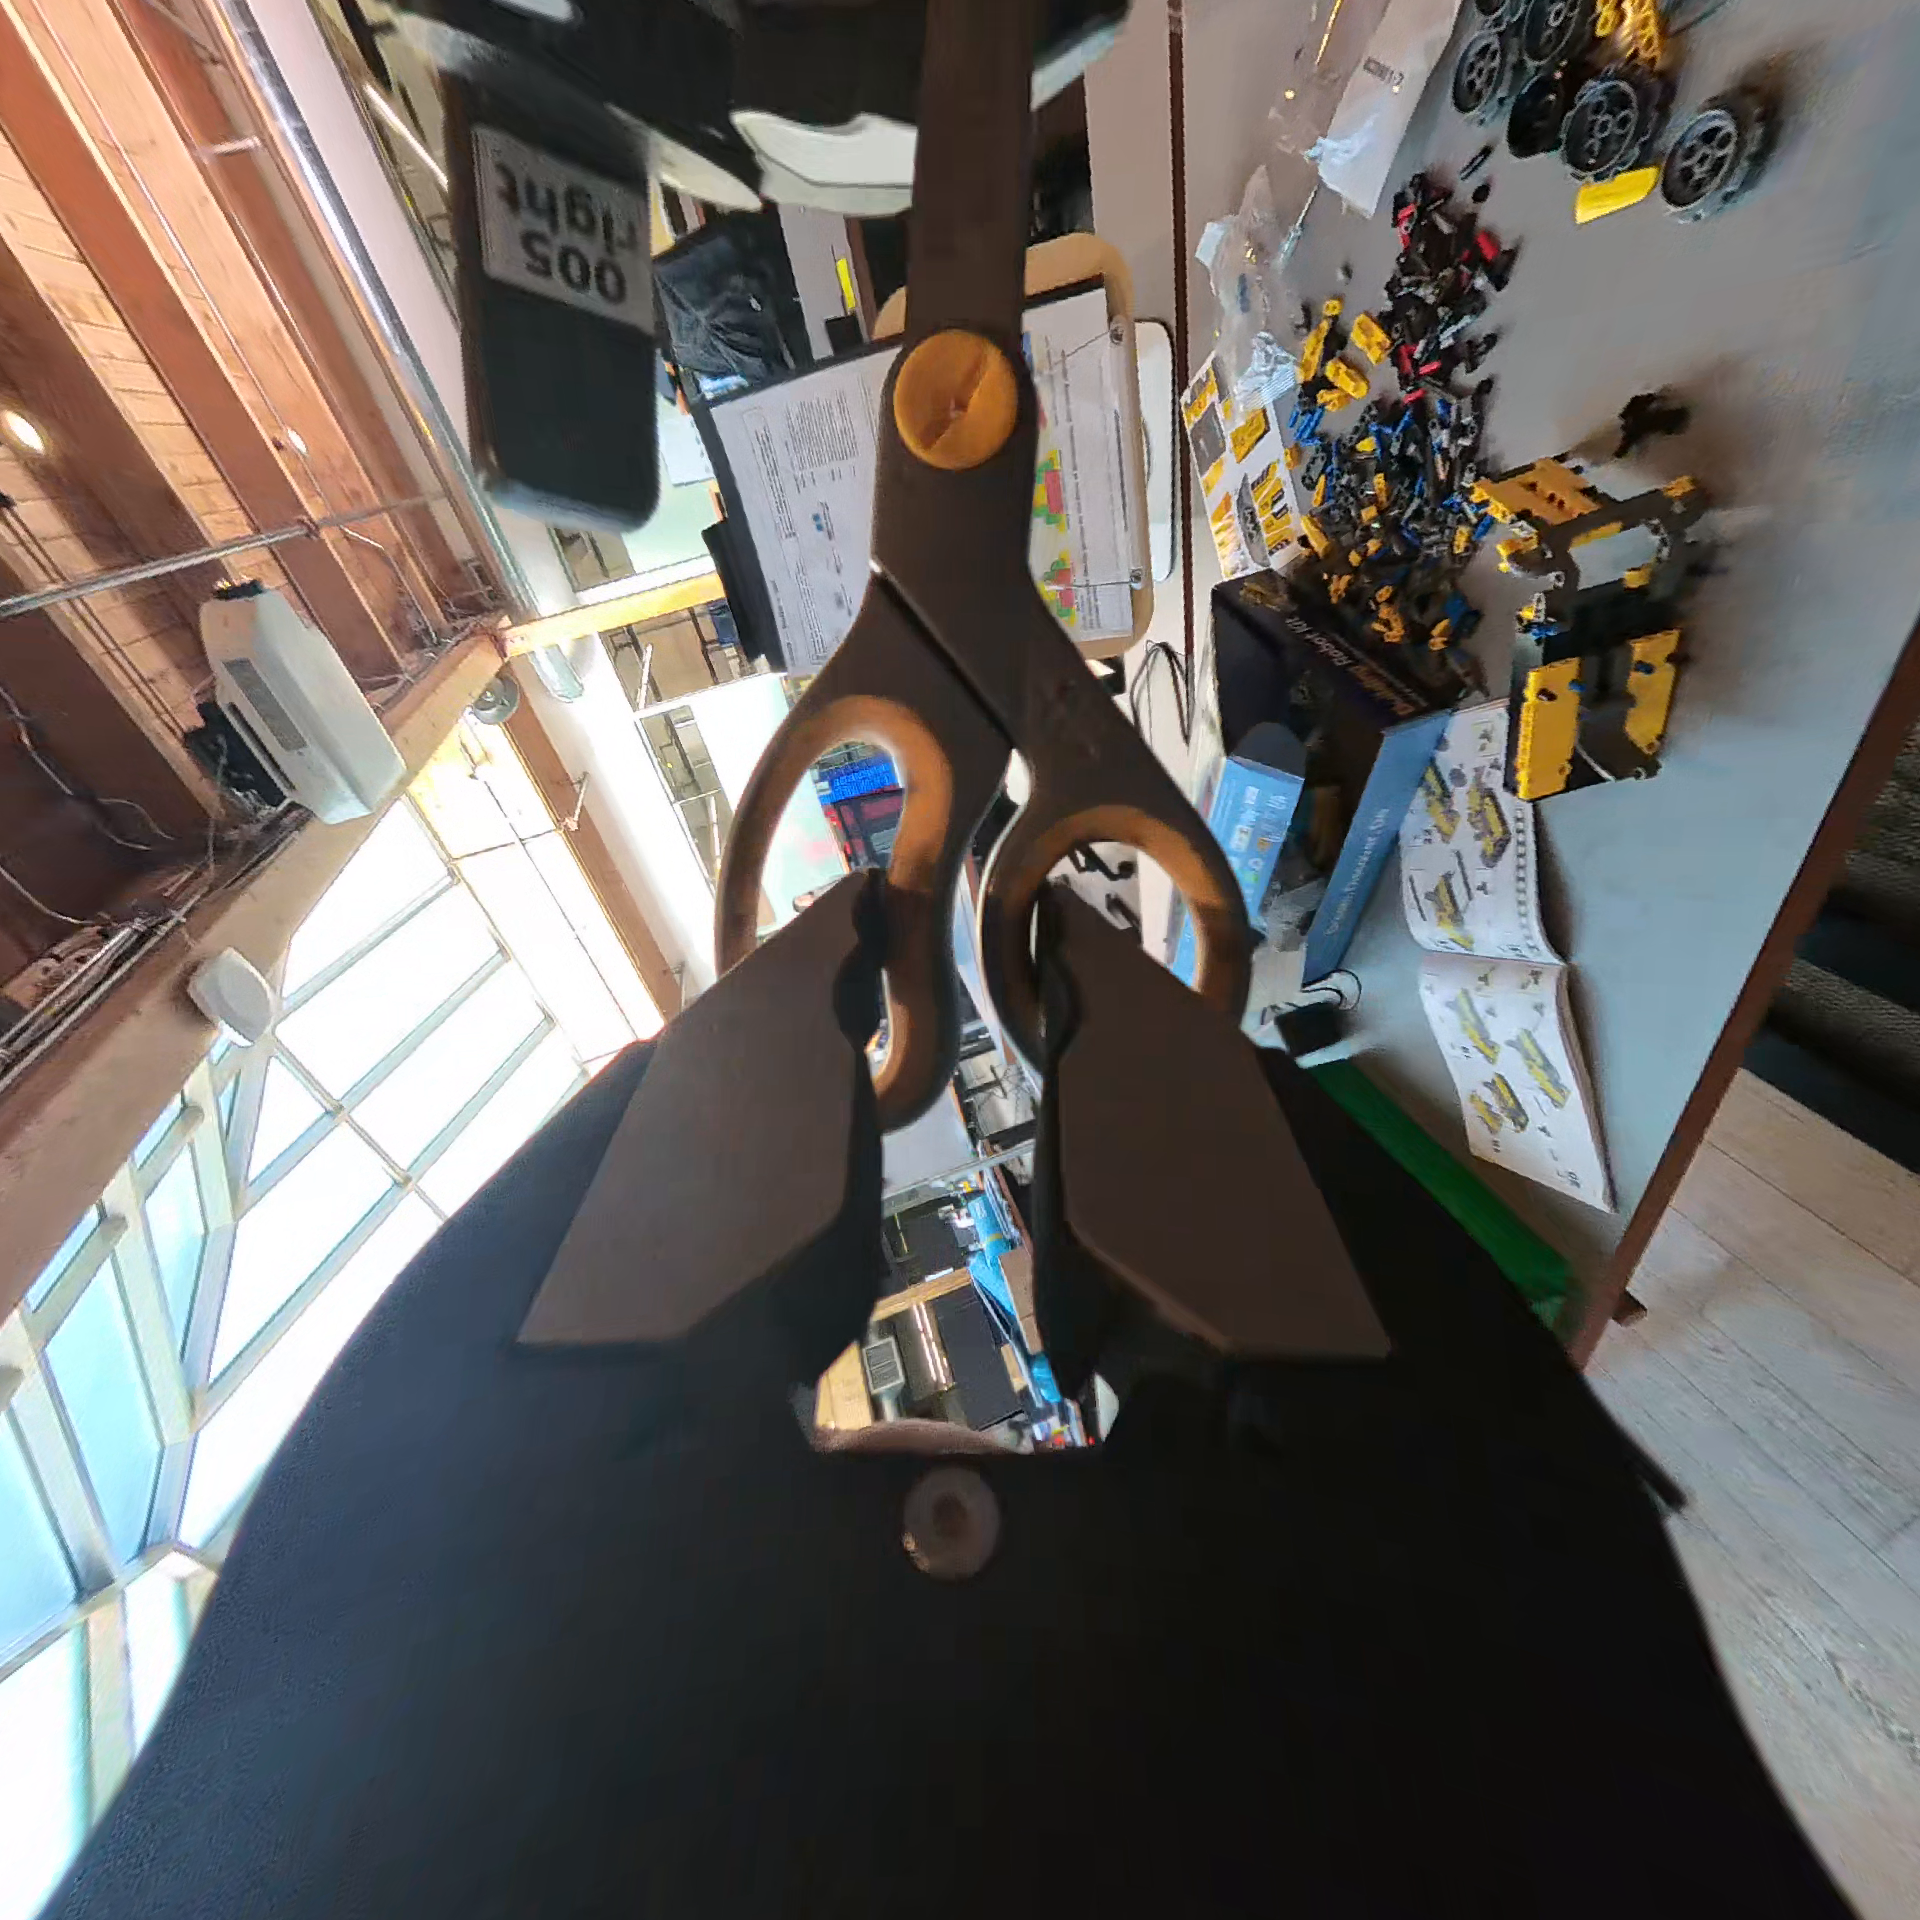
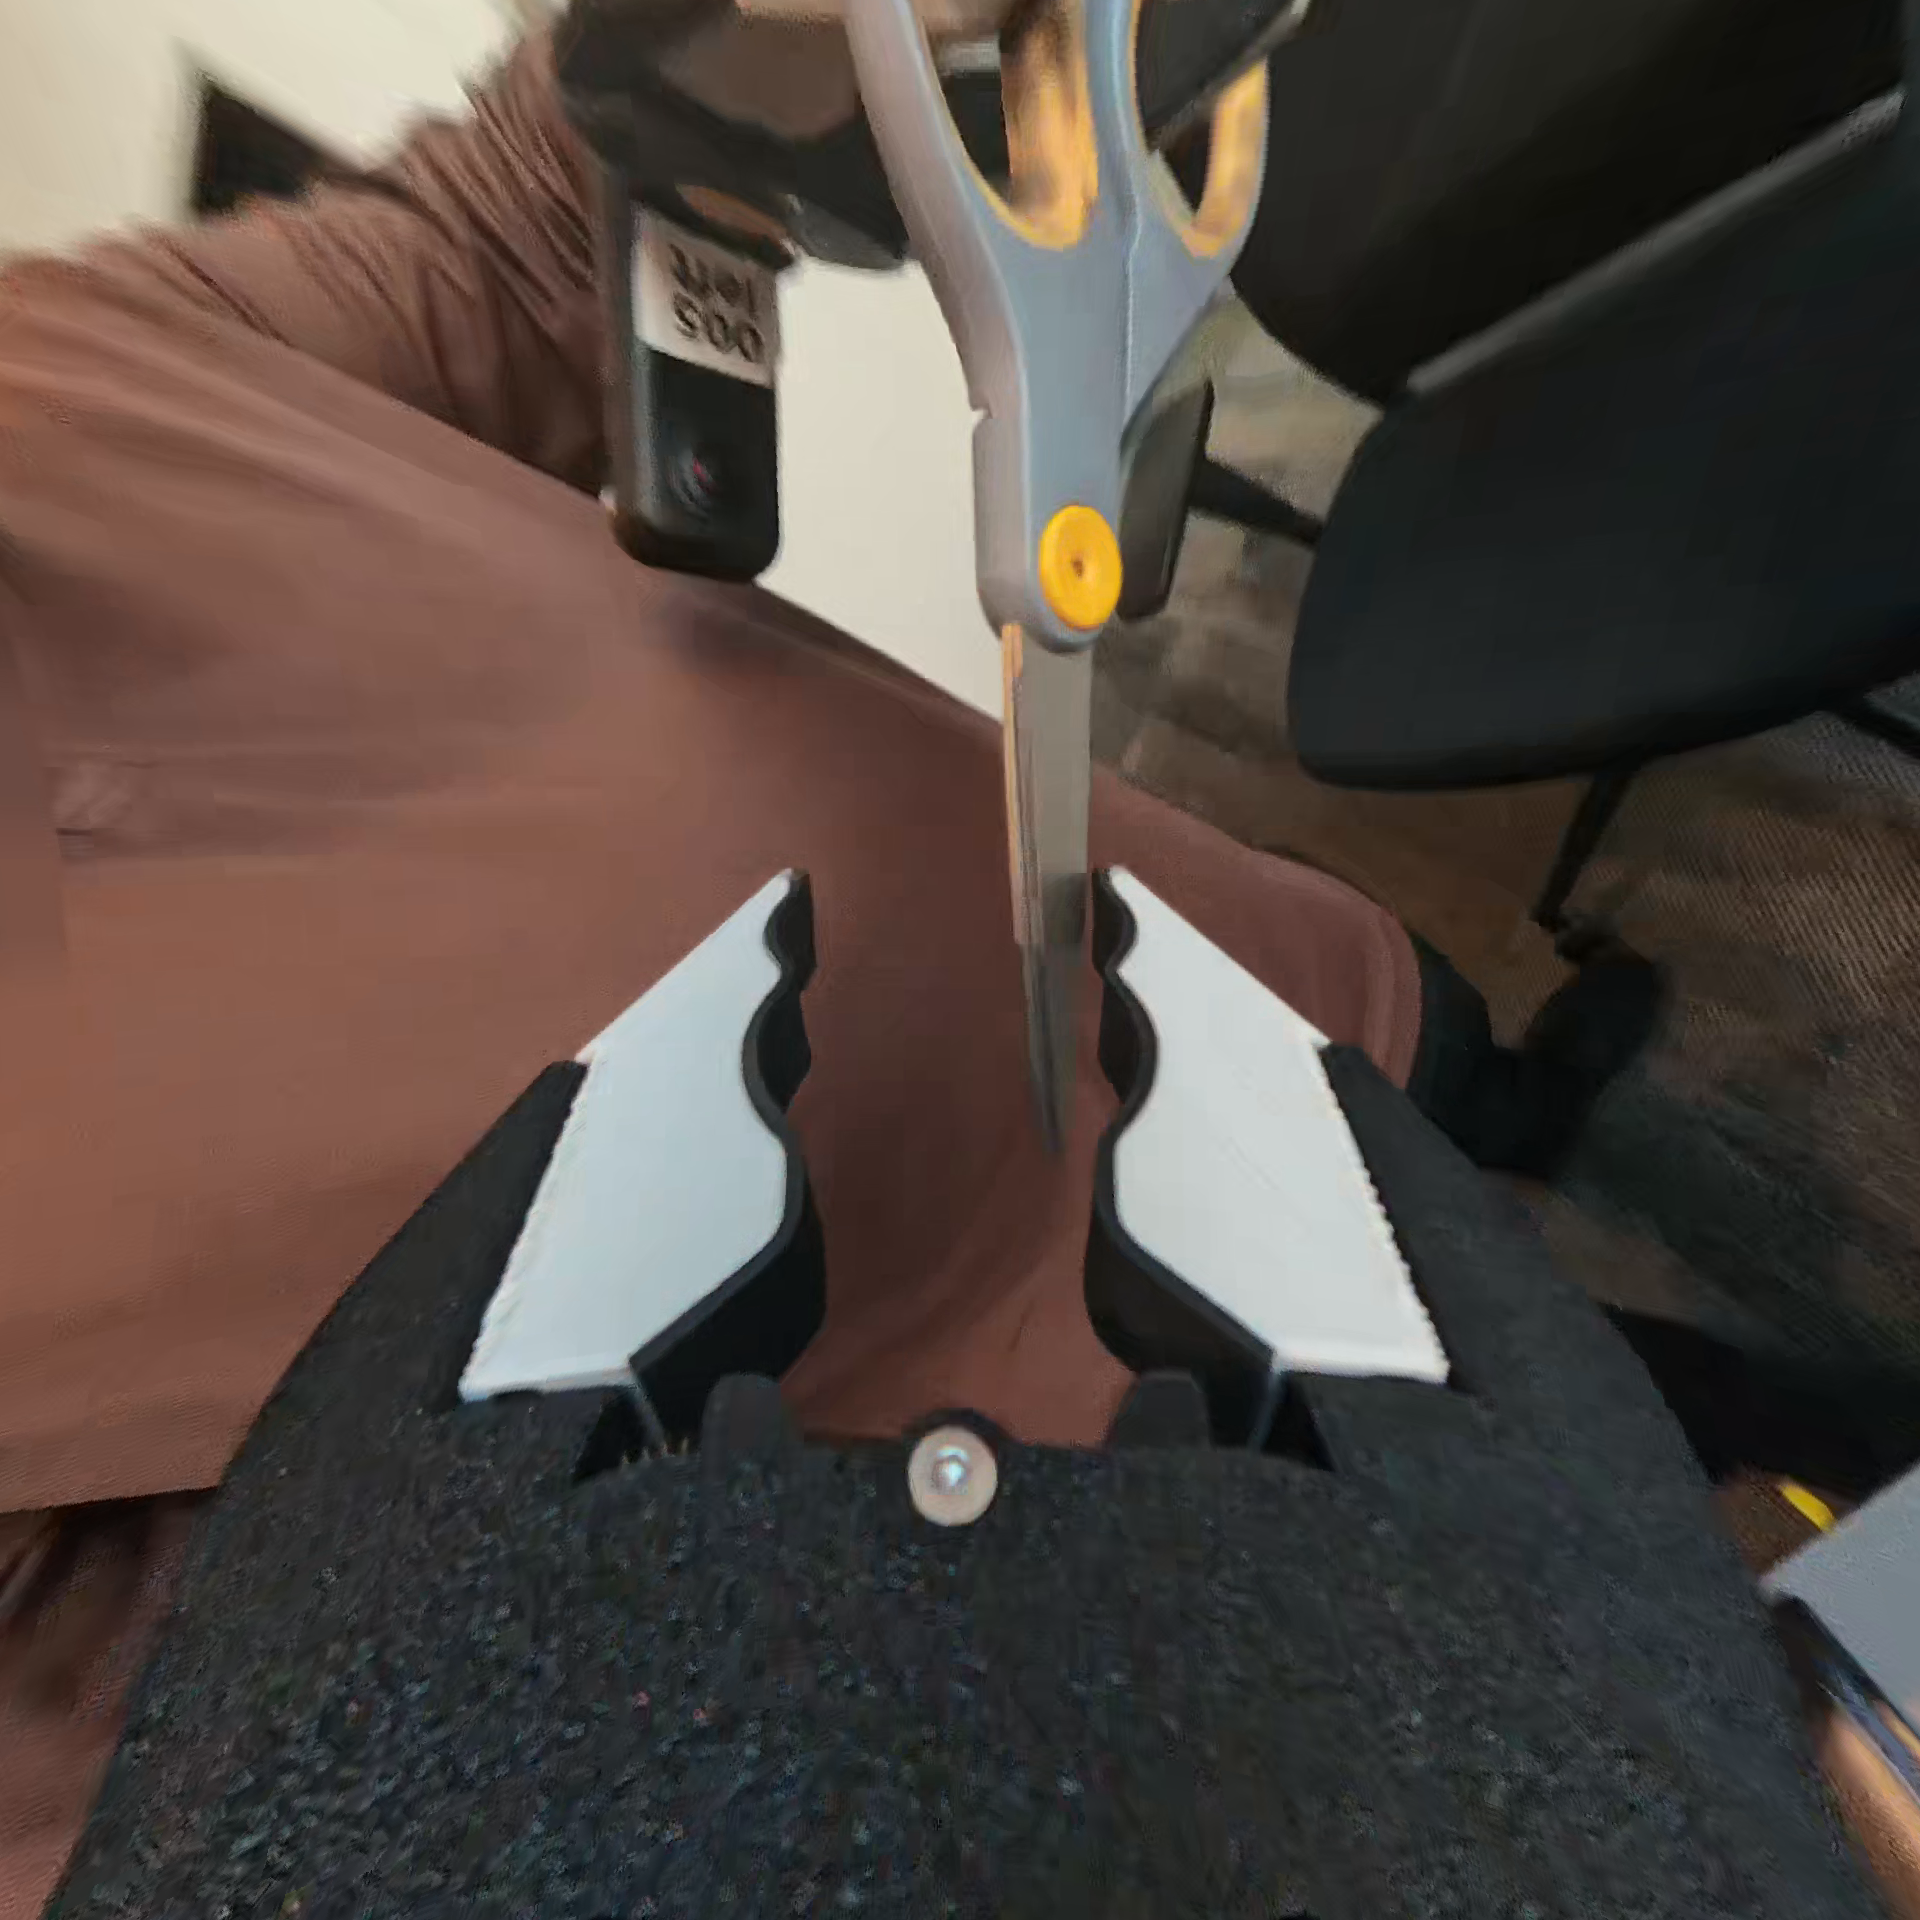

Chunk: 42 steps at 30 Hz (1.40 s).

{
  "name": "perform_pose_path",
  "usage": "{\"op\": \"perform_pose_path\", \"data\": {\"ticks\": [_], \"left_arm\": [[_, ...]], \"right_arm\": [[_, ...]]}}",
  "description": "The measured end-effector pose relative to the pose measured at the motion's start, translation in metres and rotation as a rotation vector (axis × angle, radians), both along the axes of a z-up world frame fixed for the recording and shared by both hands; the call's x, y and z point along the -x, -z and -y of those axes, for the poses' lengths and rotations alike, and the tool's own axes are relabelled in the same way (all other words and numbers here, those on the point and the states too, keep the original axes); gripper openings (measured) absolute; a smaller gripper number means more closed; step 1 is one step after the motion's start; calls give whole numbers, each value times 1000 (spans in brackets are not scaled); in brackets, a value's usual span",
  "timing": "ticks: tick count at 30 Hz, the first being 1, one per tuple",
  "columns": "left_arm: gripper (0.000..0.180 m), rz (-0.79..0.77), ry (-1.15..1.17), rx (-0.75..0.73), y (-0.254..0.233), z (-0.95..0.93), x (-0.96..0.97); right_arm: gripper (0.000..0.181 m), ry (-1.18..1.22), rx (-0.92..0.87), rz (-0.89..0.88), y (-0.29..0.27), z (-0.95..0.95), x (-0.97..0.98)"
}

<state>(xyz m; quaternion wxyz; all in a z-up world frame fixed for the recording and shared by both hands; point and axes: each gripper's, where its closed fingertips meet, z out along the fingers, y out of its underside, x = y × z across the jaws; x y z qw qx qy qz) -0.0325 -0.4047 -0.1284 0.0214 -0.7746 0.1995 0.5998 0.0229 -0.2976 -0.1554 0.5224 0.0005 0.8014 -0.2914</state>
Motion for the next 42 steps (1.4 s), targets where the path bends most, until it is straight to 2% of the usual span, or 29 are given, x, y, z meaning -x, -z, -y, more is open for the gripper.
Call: {"op": "perform_pose_path", "data": {"ticks": [2, 3, 5, 7, 10, 12, 14, 16, 20, 24, 27, 28, 30, 32, 36, 39, 42], "left_arm": [[25, 18, 6, -7, 1, -7, 5], [25, 56, 3, -11, 6, -9, 6], [25, 174, -24, -15, 22, -6, 4], [25, 285, -48, -60, 34, -2, 1], [27, 452, -82, -148, 47, 5, -4], [32, 552, -97, -260, 48, 2, -8], [24, 636, -102, -343, 50, -3, -13], [24, 613, -43, -326, 53, -9, -13], [24, 647, -7, -275, 67, -17, -14], [24, 619, 57, -258, 56, -26, -14], [24, 613, 86, -229, 52, -29, -15], [23, 616, 90, -230, 52, -31, -16], [23, 635, 95, -237, 52, -35, -17], [24, 649, 83, -213, 56, -36, -16], [23, 670, 83, -215, 58, -36, -15], [24, 671, 76, -182, 63, -32, -17], [23, 689, 72, -197, 67, -33, -21]], "right_arm": [[31, -34, -46, -141, 21, 10, -10], [5, -13, -59, -234, 32, 15, -8], [0, 30, -52, -448, 49, 20, 1], [0, 78, -22, -553, 51, 21, 7], [0, 159, -7, -505, 50, 21, 8], [0, 244, 11, -377, 47, 21, 10], [0, 314, 70, -226, 38, 19, 7], [0, 330, 61, -201, 43, 13, 0], [0, 340, 51, -305, 56, 12, -4], [0, 324, 48, -213, 46, 7, -10], [17, 326, 81, -156, 32, 1, -8], [17, 329, 88, -149, 29, 0, -7], [17, 338, 80, -124, 27, 1, -7], [7, 353, 49, -146, 33, 2, -3], [6, 355, 25, -114, 34, -3, -2], [14, 352, 1, -120, 38, -6, 0], [6, 347, -7, -130, 43, -6, -1]]}}
